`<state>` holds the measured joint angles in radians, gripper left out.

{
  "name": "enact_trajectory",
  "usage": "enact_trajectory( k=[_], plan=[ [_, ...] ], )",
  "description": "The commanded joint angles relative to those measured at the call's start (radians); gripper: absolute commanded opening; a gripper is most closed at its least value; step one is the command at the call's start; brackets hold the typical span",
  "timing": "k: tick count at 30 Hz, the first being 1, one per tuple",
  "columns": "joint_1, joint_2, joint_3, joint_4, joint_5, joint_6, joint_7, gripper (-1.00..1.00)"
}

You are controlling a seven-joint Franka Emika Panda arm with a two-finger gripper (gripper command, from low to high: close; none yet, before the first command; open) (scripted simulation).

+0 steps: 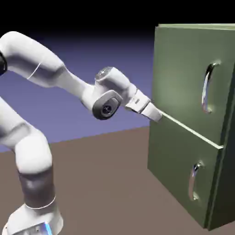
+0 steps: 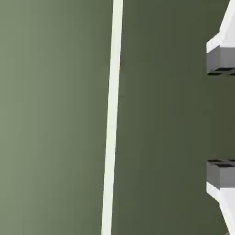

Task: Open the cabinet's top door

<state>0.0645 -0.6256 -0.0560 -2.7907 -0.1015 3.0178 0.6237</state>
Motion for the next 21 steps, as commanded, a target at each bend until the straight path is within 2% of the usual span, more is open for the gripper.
enact_trajectory(
  k=[1, 21],
  plan=[
    [0.019, -0.021, -0.021, 0.007, -0.038, -0.007, -0.044, 0.00],
    [0.409, -0.433, -0.436, 0.151, -0.790, -0.150, -0.914, 0.00]
  ],
)
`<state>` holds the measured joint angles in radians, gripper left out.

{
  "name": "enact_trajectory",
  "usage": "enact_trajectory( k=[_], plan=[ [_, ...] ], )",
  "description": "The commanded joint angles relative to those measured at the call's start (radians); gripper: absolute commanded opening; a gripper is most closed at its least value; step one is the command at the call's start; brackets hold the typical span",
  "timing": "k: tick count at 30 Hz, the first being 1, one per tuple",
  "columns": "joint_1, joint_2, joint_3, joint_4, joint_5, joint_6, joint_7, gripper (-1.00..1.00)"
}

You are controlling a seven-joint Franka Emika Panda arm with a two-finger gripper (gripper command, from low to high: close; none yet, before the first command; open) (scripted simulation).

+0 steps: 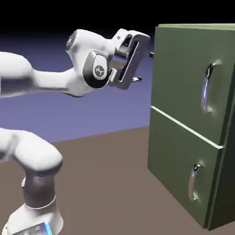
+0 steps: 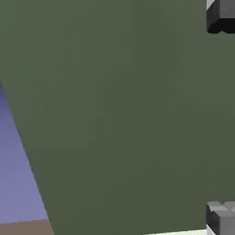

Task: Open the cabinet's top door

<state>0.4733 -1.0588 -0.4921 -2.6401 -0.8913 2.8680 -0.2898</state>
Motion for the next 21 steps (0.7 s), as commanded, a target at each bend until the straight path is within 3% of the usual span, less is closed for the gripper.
enact_trajectory(
  k=[1, 21],
  plan=[
    [0.019, -0.021, -0.021, 0.007, -0.038, -0.007, -0.044, 0.00],
    [0.409, -0.433, -0.436, 0.151, -0.790, -0.150, -0.914, 0.00]
  ],
)
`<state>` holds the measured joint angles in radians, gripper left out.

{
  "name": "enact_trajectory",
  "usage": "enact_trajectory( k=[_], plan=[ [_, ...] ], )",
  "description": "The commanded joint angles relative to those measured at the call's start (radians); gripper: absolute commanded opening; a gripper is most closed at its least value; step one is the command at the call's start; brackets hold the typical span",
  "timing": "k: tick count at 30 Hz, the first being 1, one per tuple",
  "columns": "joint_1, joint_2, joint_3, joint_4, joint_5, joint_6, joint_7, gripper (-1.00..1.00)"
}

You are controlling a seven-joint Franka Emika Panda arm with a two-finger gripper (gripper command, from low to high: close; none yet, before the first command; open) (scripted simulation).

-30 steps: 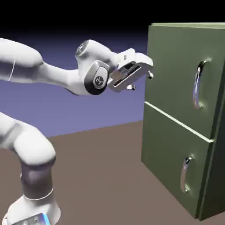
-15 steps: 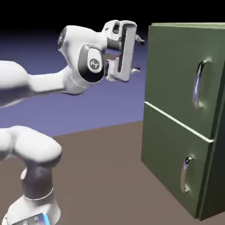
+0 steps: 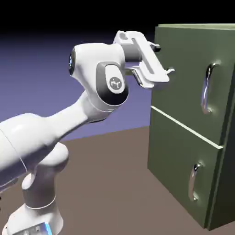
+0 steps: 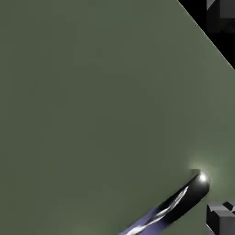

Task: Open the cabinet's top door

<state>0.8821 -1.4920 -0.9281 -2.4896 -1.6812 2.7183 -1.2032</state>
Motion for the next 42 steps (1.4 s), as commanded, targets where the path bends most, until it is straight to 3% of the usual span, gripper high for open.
enact_trajectory(
  k=[1, 11, 17, 18, 30, 42],
  plan=[
    [0.019, -0.021, -0.021, 0.007, -0.038, -0.007, -0.044, 0.00],
    [0.214, -0.227, -0.228, 0.079, -0.414, -0.078, -0.478, 0.00],
    [0.368, -0.207, -0.242, 0.205, -0.498, -0.094, -0.445, 0.00],
    [0.368, -0.207, -0.242, 0.205, -0.498, -0.094, -0.445, -1.00],
    [0.070, -0.262, -0.080, -0.194, -0.645, -0.441, -0.130, -1.00],
    [-0.080, -0.266, 0.328, -0.507, -0.419, -0.867, 0.098, -1.00]
  ],
)
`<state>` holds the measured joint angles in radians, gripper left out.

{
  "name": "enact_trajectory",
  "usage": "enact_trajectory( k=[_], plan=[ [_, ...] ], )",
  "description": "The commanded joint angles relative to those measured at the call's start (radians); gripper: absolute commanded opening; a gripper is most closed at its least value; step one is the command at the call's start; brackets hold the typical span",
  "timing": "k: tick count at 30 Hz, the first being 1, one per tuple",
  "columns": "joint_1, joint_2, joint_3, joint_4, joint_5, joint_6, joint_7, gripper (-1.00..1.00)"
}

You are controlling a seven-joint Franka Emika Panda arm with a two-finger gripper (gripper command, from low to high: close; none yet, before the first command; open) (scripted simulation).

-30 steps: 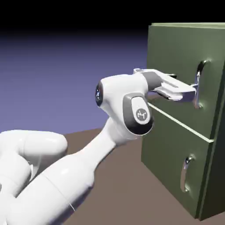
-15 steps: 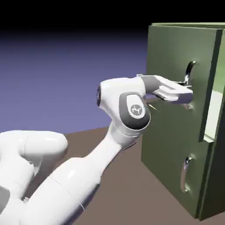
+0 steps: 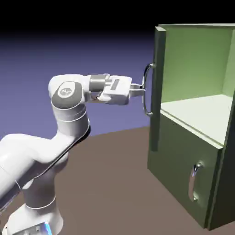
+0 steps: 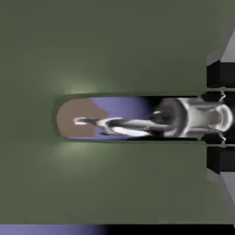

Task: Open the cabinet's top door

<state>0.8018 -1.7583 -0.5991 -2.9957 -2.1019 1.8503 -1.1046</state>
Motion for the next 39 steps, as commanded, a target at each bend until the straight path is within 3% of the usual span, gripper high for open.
enact_trajectory(
  k=[1, 10, 18, 28, 39],
  plan=[
    [0.001, 0.006, 0.035, -0.011, 0.028, -0.026, 0.014, -1.00],
    [0.042, 0.113, 0.361, -0.047, 0.296, -0.251, 0.148, -1.00],
    [0.070, 0.328, 0.651, 0.010, 0.580, -0.448, 0.303, -1.00],
    [-0.009, 0.690, 0.944, 0.202, 0.908, -0.669, 0.506, -1.00],
    [-0.222, 1.089, 1.212, 0.526, 1.154, -0.930, 0.702, -1.00]
  ],
)
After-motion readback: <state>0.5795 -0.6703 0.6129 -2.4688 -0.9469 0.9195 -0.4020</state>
